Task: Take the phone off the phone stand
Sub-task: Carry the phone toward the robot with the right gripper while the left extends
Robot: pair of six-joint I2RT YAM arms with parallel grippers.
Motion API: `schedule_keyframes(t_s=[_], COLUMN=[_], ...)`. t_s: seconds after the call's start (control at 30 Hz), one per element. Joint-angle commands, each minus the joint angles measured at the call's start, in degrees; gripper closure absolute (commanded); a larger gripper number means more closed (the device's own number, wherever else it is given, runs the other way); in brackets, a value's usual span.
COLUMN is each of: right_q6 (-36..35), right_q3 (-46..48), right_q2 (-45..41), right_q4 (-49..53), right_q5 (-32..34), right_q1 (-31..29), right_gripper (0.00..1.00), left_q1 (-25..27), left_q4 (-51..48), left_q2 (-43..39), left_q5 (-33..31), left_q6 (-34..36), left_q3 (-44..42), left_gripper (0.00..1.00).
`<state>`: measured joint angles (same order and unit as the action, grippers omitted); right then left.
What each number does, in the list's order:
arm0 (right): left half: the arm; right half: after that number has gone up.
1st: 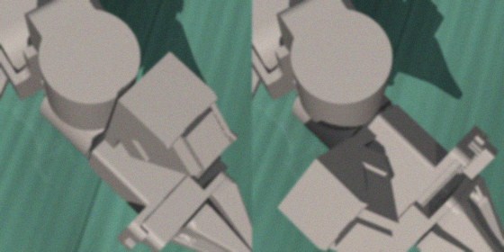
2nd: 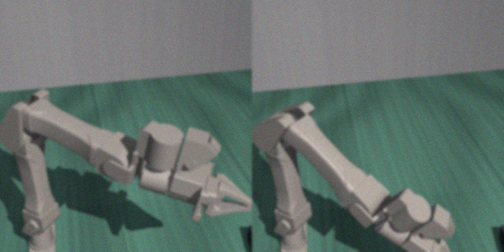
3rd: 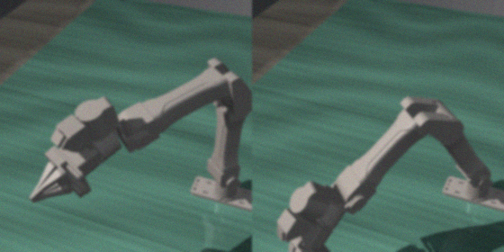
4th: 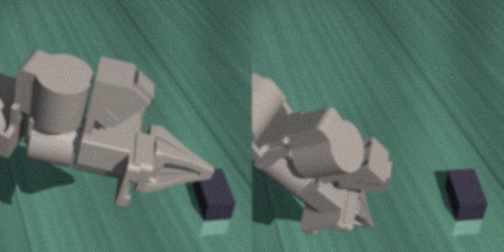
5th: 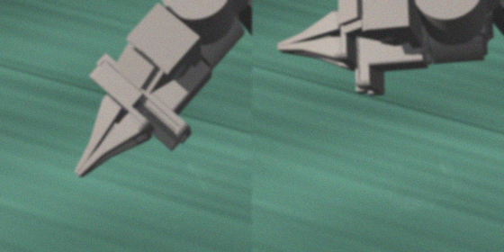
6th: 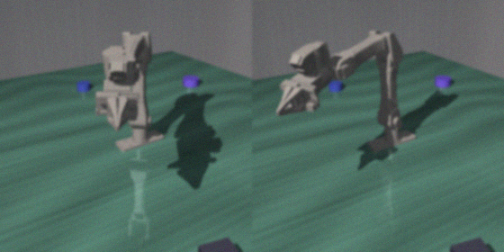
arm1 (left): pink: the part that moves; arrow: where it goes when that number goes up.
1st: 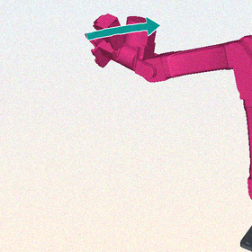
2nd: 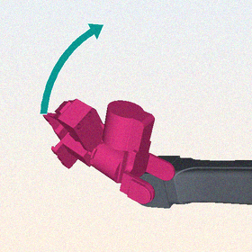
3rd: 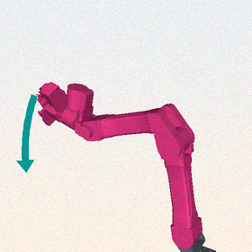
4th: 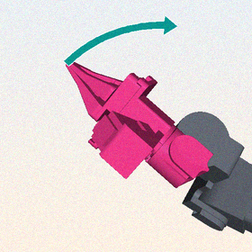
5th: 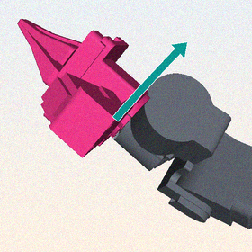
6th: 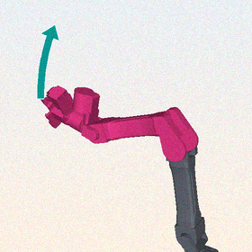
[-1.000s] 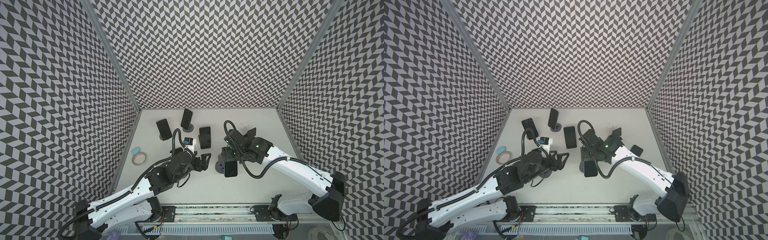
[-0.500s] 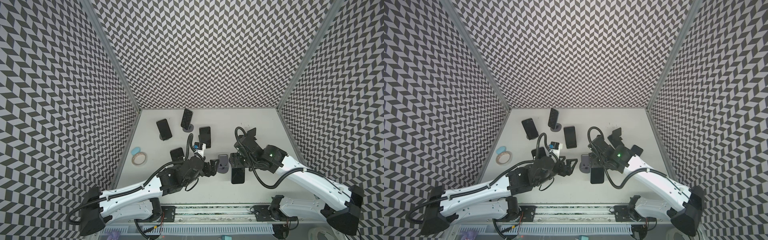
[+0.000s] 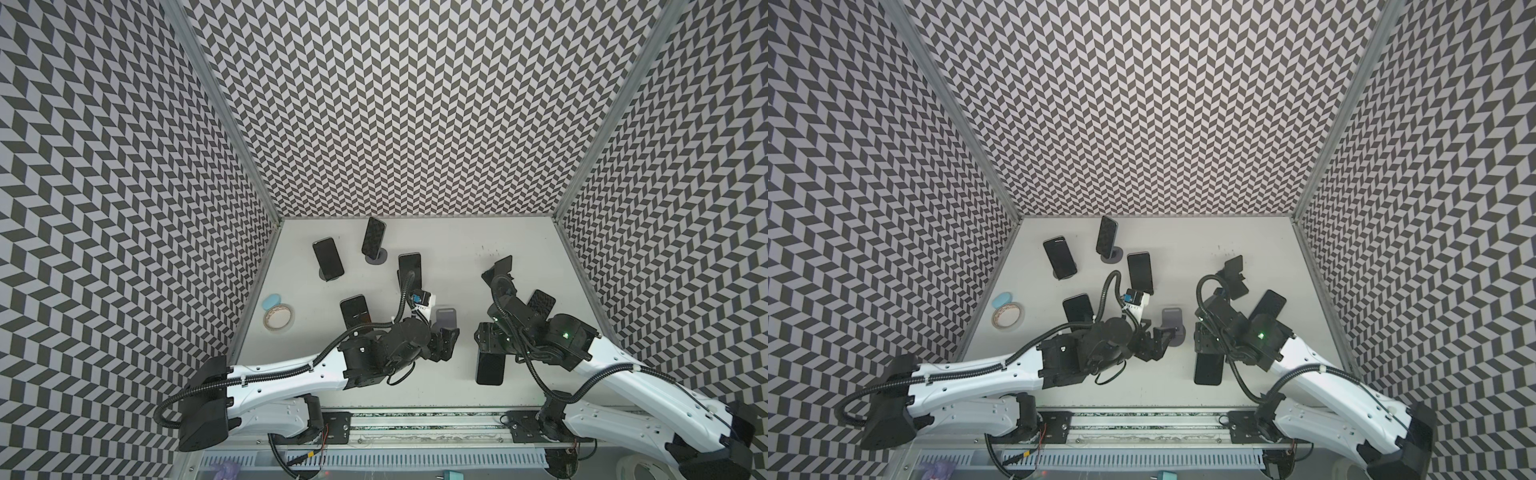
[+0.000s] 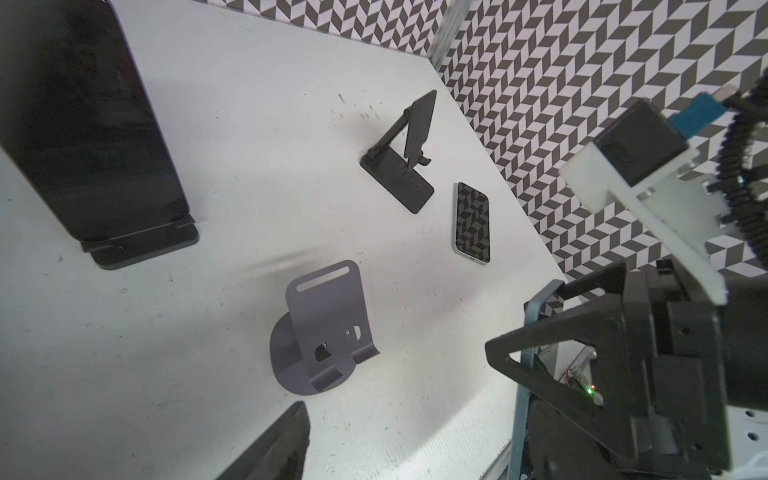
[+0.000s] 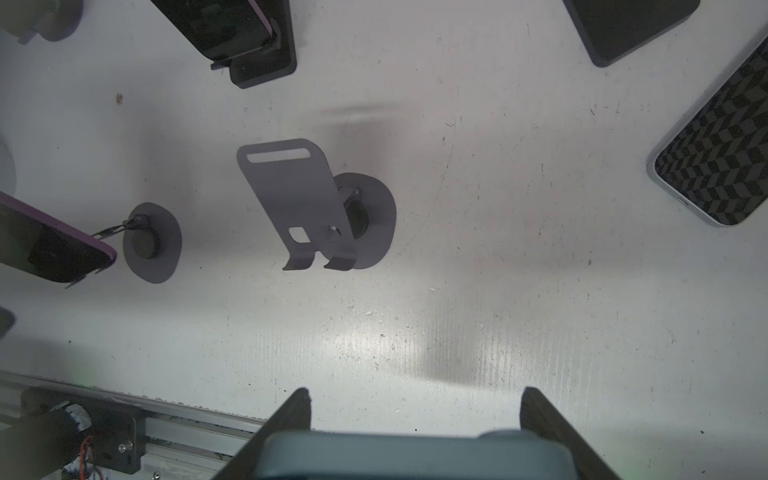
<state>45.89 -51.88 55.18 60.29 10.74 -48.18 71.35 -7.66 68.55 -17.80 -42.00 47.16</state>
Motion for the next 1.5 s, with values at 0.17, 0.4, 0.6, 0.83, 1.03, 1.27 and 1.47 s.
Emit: schedule_keyframes(t_s=[0.17, 0.4, 0.6, 0.83, 1.03, 1.27, 1.47], right_q6=[1.8, 0.9, 0.7, -1.5, -3.0, -3.9, -5.2], right_q3=[2.4, 4.7, 7.0, 9.4, 10.4, 11.4, 11.9], right_q2=[-0.8, -0.7, -0.6, 0.7, 1.8, 4.8, 7.6], right_q4=[-2.4, -3.9, -6.5, -9.1, -11.3, -14.6, -15.9], right_q5=[0.4, -1.9, -4.8, -6.7, -7.2, -8.3, -8.7], right_q1=[0.5, 2.2, 4.3, 7.8, 10.7, 13.2, 14.6], right_gripper=[0.53, 0.52, 0.52, 0.52, 0.52, 0.52, 0.52], left_q1=[1.2, 1.5, 1.6, 1.7, 1.7, 1.7, 1.7], left_q4=[0.8, 1.2, 0.9, -0.9, -1.6, -1.6, -2.7], left_q2=[5.1, 8.6, 10.4, 11.5, 11.5, 14.0, 15.8], left_q5=[2.7, 4.7, 5.8, 6.1, 5.8, 6.0, 5.7], left_q6=[-0.8, -0.5, -0.5, -1.3, -1.2, 0.6, 2.3], left_q3=[4.1, 5.6, 6.5, 6.9, 6.3, 7.4, 8.9], left_gripper=[0.17, 0.17, 0.16, 0.16, 0.16, 0.15, 0.15])
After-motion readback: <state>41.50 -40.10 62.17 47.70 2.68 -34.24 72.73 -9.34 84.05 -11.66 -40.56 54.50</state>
